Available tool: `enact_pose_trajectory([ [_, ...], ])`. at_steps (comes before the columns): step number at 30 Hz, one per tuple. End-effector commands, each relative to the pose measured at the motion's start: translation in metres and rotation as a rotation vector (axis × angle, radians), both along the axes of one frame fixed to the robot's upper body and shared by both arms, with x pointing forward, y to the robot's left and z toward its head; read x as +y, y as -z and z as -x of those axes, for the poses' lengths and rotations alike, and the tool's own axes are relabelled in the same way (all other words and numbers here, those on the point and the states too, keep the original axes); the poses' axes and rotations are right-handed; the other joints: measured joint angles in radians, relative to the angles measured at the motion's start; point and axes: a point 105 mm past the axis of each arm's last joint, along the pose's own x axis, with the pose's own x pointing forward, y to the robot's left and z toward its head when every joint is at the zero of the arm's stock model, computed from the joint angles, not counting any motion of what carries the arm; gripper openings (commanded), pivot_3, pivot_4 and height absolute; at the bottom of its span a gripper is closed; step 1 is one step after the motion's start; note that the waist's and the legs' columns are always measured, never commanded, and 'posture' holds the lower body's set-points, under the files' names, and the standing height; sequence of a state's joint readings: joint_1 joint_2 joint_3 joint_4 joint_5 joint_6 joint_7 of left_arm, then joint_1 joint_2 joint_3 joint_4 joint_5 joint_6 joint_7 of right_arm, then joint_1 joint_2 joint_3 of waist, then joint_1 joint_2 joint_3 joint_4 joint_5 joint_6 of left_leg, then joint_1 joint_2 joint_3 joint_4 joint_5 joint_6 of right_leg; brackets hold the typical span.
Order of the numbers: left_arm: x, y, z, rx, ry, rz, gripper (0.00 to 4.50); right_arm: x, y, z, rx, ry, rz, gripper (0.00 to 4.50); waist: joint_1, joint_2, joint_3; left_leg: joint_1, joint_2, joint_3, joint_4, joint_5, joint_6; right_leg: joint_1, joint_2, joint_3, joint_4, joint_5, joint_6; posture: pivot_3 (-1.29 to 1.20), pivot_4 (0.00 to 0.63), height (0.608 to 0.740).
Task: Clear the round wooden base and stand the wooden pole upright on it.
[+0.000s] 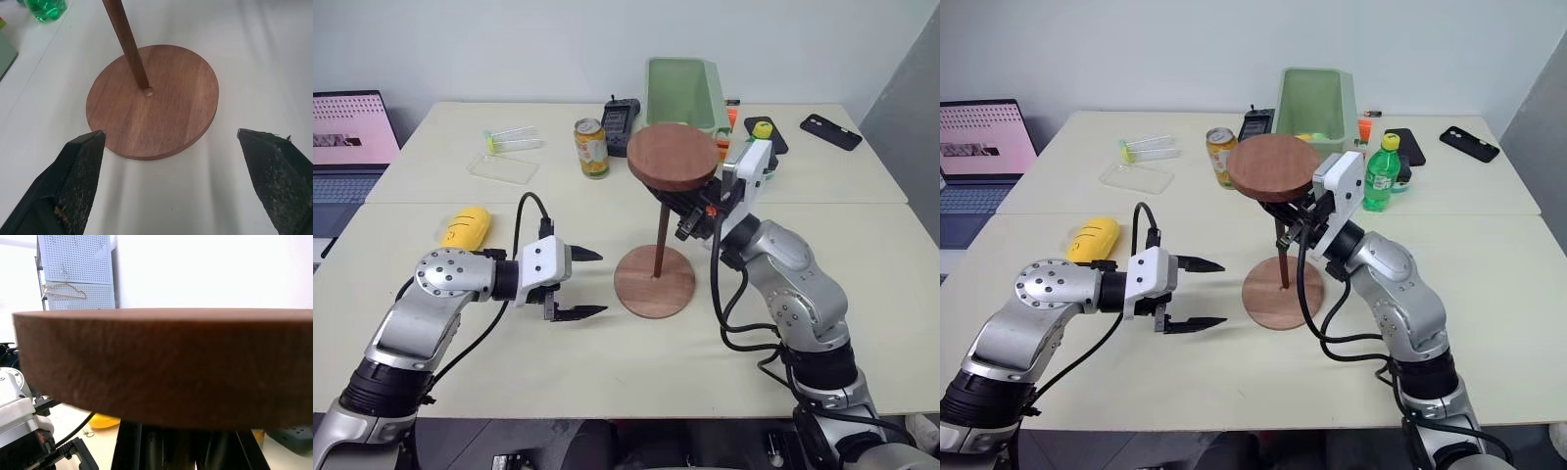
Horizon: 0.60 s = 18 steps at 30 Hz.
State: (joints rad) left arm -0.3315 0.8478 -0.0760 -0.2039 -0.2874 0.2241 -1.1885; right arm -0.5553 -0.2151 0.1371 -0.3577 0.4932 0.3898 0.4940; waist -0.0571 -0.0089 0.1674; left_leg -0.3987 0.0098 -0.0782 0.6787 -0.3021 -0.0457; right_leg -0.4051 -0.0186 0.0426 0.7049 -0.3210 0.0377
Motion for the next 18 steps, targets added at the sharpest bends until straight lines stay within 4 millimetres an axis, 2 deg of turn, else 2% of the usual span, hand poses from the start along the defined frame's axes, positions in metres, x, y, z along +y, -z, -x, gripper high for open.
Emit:
enact_pose_trajectory([
  [1, 0.001, -0.004, -0.001, -0.031, 0.005, 0.002, 4.50, 0.000, -0.003, 0.004, -0.024, -0.011, -0.013, 0.27, 0.000, 0.000, 0.000, 0.000, 0.000, 0.000, 0.000, 0.000, 0.000, 0.000, 0.000, 0.000, 0.000, 0.000, 0.000, 0.00, 0.150, 0.740],
  [18, 0.003, 0.000, -0.003, -0.026, 0.010, 0.015, 4.50, 0.008, 0.008, 0.001, -0.042, 0.009, 0.014, 0.27, 0.000, 0.000, 0.000, 0.001, 0.000, 0.000, 0.001, 0.000, 0.000, 0.000, 0.000, 0.000, 0.003, 0.000, 0.000, 0.00, 0.150, 0.740],
])
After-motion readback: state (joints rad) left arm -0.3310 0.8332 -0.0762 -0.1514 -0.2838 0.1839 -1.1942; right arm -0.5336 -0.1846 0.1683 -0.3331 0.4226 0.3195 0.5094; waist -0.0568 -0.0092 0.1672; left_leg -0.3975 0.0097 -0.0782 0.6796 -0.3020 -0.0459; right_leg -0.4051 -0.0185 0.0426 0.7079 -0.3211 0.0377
